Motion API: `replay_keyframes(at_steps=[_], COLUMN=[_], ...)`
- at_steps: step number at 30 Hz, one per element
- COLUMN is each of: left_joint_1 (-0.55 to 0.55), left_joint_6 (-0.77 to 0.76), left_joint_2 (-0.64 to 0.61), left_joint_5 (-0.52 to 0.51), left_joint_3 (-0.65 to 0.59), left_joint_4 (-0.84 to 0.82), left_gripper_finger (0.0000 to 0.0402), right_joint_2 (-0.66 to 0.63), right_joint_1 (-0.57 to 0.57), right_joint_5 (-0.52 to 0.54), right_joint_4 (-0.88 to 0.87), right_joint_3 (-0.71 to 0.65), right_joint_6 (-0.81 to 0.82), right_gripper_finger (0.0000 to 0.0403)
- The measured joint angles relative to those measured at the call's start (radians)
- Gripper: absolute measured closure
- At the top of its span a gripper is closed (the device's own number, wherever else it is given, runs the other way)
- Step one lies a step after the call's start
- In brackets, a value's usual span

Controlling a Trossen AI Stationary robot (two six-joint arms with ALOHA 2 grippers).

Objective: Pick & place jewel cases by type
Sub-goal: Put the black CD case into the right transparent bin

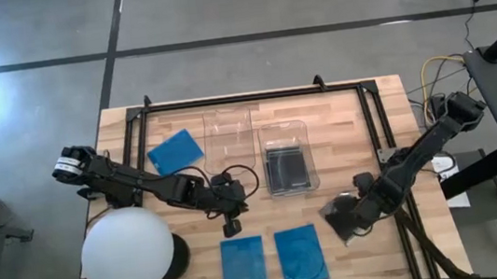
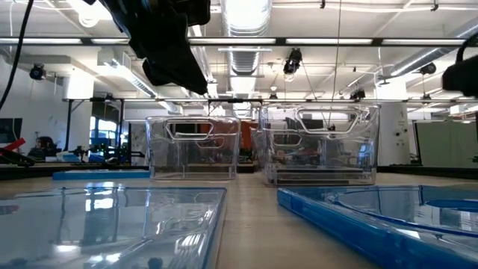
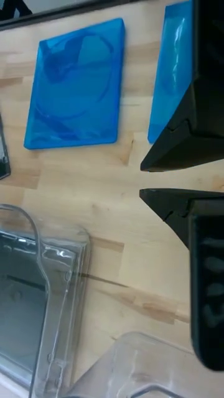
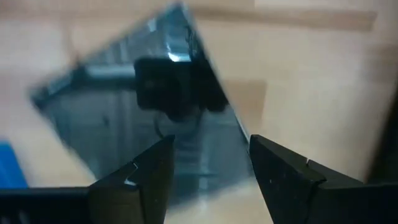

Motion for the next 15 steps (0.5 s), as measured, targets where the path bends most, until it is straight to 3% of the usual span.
replay_keyframes(at_steps=[3,9,15], left_joint_1=[0.000,-0.001,-0.001], left_joint_6=[-0.026,-0.064,-0.071], left_joint_2=[0.000,0.000,0.000], left_joint_5=[0.010,0.018,0.019], left_joint_3=[0.000,0.000,0.000], left_joint_4=[0.000,-0.001,-0.002], left_gripper_finger=[0.0364,0.0364,0.0364], right_joint_2=[0.005,0.021,0.012], right_joint_1=[-0.001,-0.018,-0.018], right_joint_5=[0.095,0.114,0.112], right_joint_4=[0.020,0.030,0.258], right_joint_3=[-0.038,-0.085,-0.179], right_joint_6=[0.085,0.084,0.030], right_gripper_finger=[0.0202,0.0202,0.0202])
